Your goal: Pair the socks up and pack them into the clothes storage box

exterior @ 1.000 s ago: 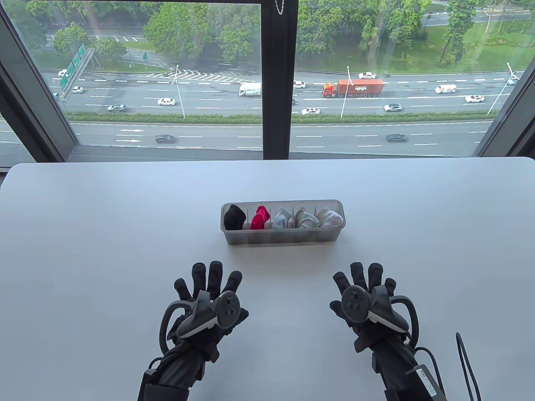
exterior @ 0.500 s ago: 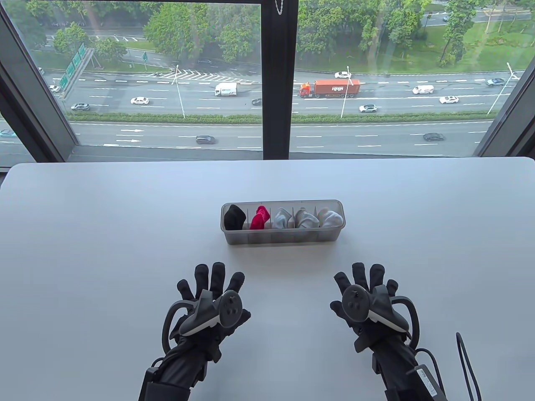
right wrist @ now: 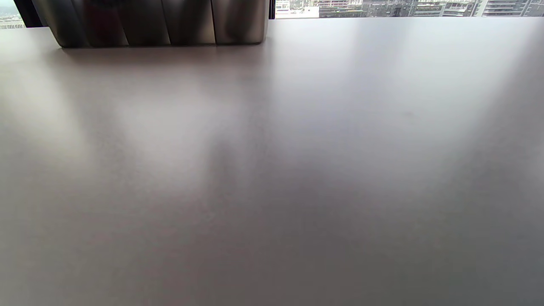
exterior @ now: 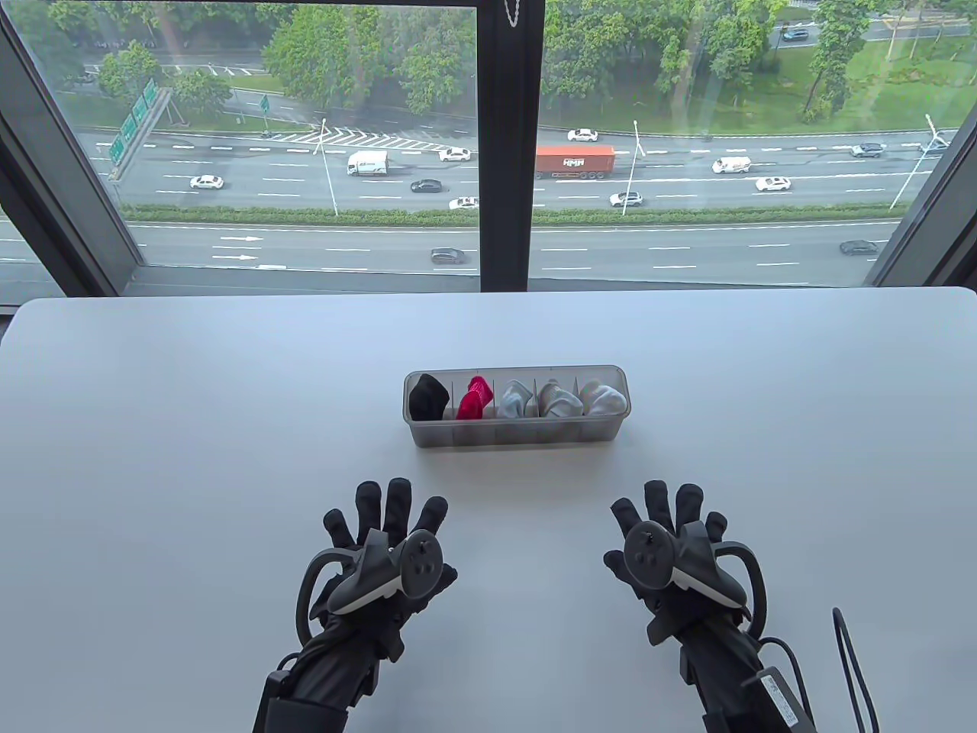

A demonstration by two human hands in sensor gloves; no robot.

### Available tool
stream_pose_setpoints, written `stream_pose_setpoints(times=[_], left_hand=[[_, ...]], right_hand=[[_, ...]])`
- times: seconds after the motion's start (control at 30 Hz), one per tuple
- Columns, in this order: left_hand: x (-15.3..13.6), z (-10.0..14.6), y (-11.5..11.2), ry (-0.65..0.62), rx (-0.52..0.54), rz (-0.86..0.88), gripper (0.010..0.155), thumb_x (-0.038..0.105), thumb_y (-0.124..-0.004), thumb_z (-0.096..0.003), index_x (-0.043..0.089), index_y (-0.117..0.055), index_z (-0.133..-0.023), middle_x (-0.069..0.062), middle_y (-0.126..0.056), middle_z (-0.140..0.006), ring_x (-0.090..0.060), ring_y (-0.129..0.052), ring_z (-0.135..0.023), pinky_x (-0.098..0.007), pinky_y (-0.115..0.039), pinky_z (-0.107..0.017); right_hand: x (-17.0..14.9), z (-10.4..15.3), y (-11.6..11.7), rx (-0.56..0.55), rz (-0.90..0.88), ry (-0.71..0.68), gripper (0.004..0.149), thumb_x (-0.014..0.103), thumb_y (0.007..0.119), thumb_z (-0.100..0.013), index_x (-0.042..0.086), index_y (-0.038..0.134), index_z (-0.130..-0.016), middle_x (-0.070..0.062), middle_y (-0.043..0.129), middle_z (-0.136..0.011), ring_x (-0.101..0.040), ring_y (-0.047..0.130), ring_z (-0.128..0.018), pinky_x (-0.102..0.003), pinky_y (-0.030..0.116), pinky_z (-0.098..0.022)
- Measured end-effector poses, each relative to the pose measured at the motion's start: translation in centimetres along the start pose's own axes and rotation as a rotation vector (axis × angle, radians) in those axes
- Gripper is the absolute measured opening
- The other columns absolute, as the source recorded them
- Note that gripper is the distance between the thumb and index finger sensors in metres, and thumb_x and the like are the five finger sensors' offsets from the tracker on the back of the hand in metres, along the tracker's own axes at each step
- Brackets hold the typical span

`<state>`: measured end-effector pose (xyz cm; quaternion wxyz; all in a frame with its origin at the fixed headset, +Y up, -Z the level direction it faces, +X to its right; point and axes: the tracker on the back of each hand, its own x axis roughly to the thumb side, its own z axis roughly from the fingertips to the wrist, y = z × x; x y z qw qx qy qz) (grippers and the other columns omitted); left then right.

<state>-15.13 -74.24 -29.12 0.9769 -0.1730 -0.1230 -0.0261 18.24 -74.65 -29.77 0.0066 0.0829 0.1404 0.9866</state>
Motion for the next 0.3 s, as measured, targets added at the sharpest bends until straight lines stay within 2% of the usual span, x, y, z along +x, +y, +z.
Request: stream_pose_setpoints(times=[0.3], left_hand=[[-0.01, -0.17, -0.15, 0.008, -0.012, -0.004, 0.077, 0.061, -0.041, -0.0597, 0.035, 0.017, -0.103, -0.012, 0.032, -0.105, -0.053, 0.026, -0.095, -0.080, 0.000, -0.060]], right_hand=[[0.04, 0.00, 0.13, 0.007, -0.002, 0.001, 0.070, 0.055, 0.048, -0.061, 0.026, 0.017, -0.117, -0.021, -0.002, -0.121, -0.058, -0.003, -0.100, -0.076, 0.017, -0.068]])
